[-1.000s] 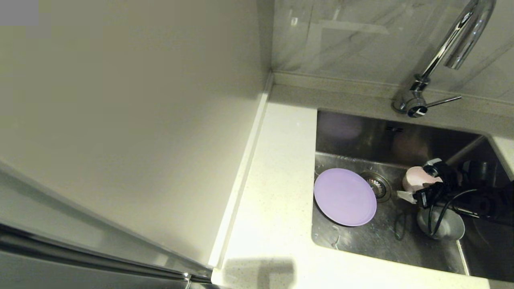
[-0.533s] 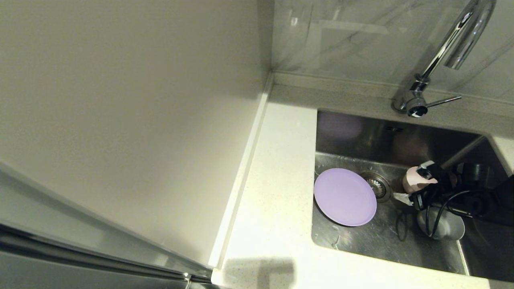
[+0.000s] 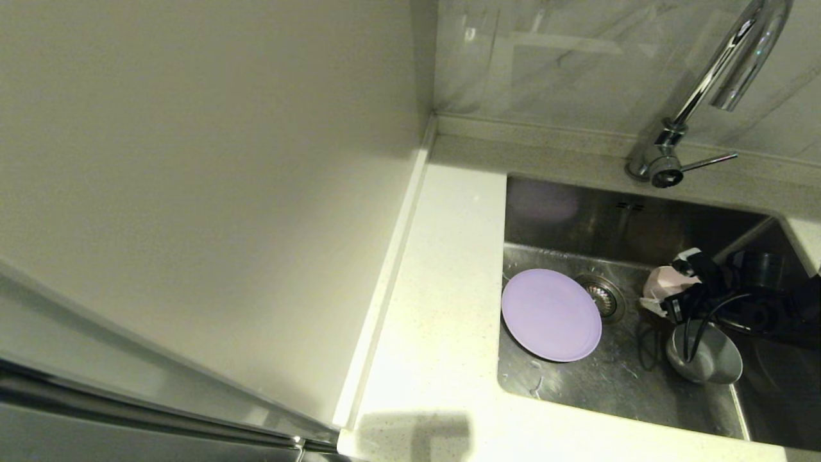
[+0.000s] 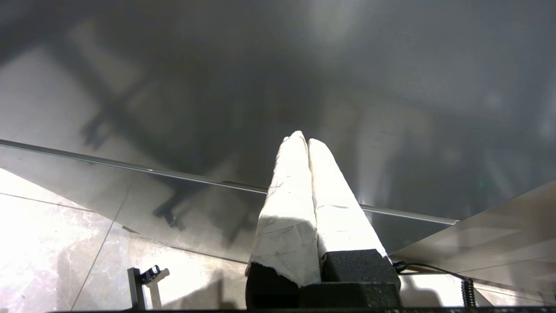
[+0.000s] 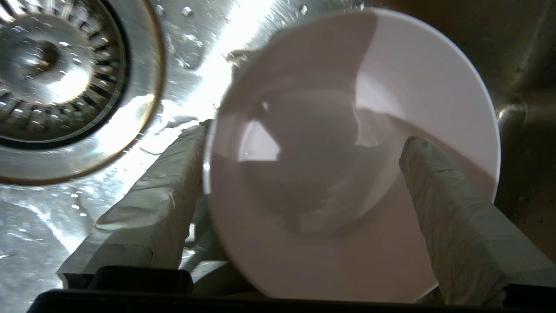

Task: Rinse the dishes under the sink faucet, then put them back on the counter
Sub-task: Put a bowl back to the table from the sink

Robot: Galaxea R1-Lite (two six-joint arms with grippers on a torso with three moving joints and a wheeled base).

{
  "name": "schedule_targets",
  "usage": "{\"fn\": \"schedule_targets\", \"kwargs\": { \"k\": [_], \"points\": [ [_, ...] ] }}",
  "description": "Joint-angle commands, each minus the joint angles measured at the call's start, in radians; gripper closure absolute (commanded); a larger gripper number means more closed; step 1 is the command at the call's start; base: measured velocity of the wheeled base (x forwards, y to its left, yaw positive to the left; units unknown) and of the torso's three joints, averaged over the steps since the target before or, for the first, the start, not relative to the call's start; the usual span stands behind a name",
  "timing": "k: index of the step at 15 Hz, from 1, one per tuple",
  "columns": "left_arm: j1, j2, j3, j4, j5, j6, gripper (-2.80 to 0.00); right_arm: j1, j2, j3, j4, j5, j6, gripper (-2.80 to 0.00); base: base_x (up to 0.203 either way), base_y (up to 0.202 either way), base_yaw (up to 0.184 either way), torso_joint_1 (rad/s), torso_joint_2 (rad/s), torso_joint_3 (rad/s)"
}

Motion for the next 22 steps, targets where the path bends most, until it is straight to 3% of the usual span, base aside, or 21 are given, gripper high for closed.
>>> {"fn": "schedule_targets", "kwargs": {
  "k": [1,14,15,22],
  "points": [
    [0.000,0.000,0.002,-0.001,0.000,0.000,0.00,-0.005,0.016,-0.003,-0.004,0.002,-0.004,-2.80,0.000,0.000,0.000,0.000,0.00,0.000],
    [0.000,0.000,0.003,-0.001,0.000,0.001,0.00,-0.010,-0.006,0.064,-0.006,0.002,0.001,-2.80,0.000,0.000,0.000,0.000,0.00,0.000],
    [0.000,0.000,0.002,-0.001,0.000,0.000,0.00,-0.012,0.000,0.063,-0.007,0.002,-0.001,0.00,0.000,0.000,0.000,0.000,0.00,0.000],
    [0.000,0.000,0.002,-0.001,0.000,0.000,0.00,-0.016,0.009,0.055,-0.009,-0.006,0.002,0.00,0.000,0.000,0.000,0.000,0.00,0.000]
  ]
}}
